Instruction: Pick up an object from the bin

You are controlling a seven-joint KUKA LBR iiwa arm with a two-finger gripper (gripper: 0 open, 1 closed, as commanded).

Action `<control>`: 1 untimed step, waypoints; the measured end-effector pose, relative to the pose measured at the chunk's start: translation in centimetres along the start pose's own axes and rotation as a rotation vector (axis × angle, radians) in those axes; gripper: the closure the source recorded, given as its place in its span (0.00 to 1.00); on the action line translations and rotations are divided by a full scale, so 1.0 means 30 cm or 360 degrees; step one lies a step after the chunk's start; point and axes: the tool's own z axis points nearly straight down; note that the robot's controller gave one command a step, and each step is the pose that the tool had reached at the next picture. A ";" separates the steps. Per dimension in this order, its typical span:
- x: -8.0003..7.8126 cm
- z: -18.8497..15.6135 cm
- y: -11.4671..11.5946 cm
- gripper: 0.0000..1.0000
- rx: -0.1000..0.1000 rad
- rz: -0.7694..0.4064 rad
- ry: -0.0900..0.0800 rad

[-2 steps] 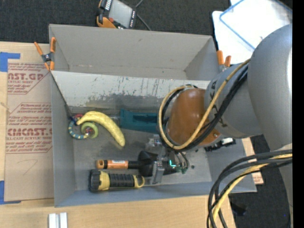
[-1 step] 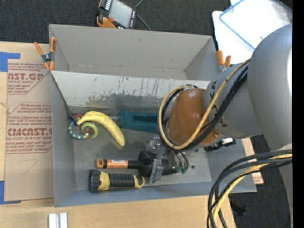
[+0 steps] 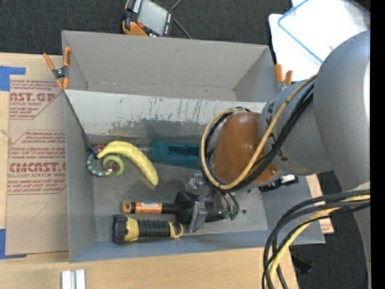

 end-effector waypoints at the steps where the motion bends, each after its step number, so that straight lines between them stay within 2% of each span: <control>1: 0.000 0.000 0.000 1.00 0.0000 0.0000 0.0000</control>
Offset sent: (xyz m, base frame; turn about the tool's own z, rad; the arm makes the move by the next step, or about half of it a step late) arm 0.0000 0.0000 0.0000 0.0000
